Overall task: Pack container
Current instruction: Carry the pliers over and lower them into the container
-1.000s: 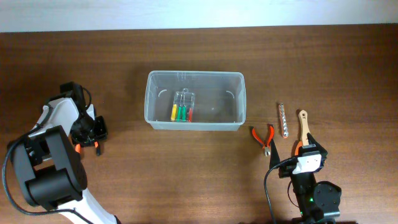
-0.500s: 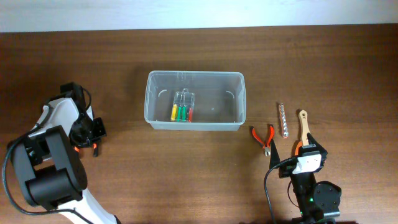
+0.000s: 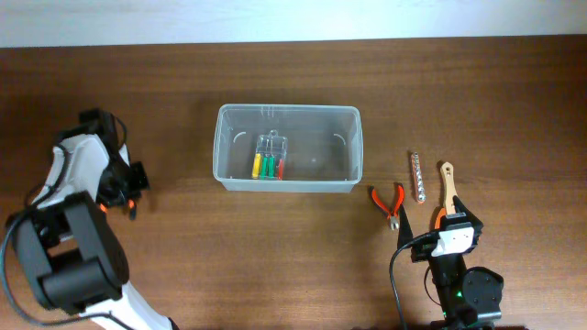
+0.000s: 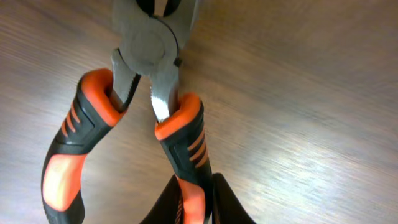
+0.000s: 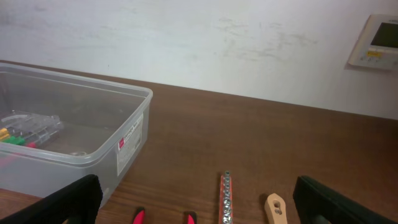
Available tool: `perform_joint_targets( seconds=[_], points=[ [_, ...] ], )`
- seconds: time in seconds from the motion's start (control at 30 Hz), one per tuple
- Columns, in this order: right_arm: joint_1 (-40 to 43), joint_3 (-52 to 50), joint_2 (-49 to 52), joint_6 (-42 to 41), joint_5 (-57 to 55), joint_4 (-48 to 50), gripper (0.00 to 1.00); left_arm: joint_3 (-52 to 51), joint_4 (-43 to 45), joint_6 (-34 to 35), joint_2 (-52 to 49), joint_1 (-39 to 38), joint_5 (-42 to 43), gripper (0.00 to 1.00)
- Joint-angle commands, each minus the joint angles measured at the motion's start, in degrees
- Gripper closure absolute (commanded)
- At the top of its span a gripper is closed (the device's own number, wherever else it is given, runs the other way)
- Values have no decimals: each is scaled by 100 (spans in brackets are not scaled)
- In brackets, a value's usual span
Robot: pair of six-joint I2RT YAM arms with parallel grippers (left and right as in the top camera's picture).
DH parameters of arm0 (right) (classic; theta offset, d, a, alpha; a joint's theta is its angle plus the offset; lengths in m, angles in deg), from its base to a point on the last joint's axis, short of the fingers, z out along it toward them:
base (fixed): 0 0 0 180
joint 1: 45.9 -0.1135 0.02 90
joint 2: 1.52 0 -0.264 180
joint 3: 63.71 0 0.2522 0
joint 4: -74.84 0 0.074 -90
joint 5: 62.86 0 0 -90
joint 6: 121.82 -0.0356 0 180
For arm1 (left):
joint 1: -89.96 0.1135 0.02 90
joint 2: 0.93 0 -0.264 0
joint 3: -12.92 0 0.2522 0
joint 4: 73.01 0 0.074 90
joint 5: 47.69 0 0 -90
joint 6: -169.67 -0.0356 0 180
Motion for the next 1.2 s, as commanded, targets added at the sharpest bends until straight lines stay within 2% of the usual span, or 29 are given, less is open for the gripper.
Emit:
perform_joint_targets(
  seconds=[0.0,0.1,0.27,0.47,0.7,0.9,1.17],
  points=[
    [-11,-42,-28,39,-48,-4,1,573,-17,-195,815,-96,35,98],
    [-11,-42,-28,39,-48,-4,1,868,-17,-763,1222,-402,348,98],
    [-11,-42,-28,39,-48,-4,1,1244,-15,-1513,1641,-1292,376,98],
    [-11,-42,-28,39,-48,-4,1,1692,52,-2146,1740,-2538,492,98],
    [-11,-42,-28,39,-48,-4,1,1731,584,-3475,1740,-3661,914,98],
    [-11,-42,-28,39,-48,-4,1,1731,715,-3923,1617,-4262,1012,98],
    [-11,-42,-28,37,-50,-4,1,1725,584,-3952,907,-4478,1178,98]
  ],
)
